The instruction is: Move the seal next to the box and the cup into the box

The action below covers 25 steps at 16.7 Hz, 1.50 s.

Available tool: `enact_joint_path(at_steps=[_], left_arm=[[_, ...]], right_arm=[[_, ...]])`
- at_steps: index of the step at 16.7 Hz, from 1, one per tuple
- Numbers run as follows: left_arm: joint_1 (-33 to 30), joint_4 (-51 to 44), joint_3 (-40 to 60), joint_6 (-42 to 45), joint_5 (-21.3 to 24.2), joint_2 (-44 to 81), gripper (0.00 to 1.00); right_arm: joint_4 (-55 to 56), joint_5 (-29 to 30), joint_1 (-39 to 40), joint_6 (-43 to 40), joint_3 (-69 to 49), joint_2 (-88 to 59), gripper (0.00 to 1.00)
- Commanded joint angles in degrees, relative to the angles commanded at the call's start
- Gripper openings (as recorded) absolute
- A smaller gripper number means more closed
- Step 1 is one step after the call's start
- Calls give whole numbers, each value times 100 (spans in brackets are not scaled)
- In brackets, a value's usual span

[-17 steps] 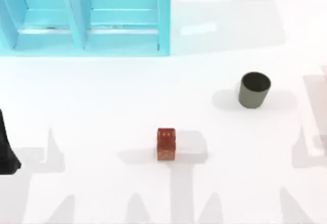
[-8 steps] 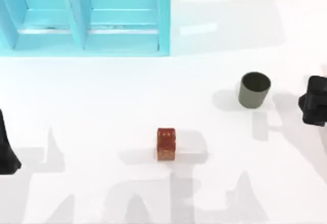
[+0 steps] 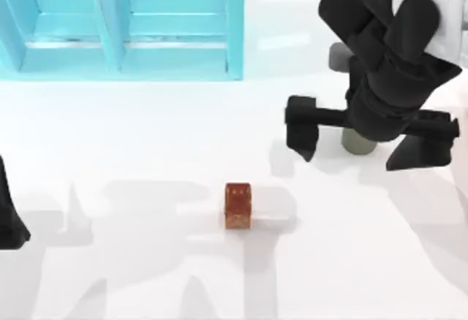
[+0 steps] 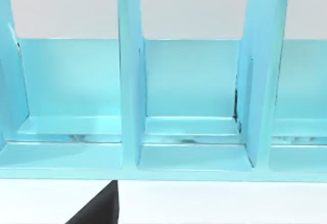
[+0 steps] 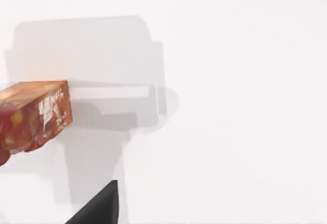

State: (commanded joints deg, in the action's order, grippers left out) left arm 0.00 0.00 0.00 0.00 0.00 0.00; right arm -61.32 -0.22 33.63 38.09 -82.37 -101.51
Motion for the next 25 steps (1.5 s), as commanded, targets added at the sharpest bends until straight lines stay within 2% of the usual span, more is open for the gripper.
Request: enact_joint_path(at_steps=[6, 10, 18, 25], left_arm=[[0, 0, 0, 0, 0, 0, 100], [0, 0, 0, 0, 0, 0, 100], [0, 0, 0, 0, 0, 0, 100], [0, 0, 0, 0, 0, 0, 100]], right_arm=[[-1157, 13, 932, 723, -2438, -2164, 100], [-1462, 40, 1255, 940, -3339, -2833, 100], [-1383, 43, 1270, 947, -3330, -2902, 100], [54, 47, 1295, 970, -2182, -3172, 100]])
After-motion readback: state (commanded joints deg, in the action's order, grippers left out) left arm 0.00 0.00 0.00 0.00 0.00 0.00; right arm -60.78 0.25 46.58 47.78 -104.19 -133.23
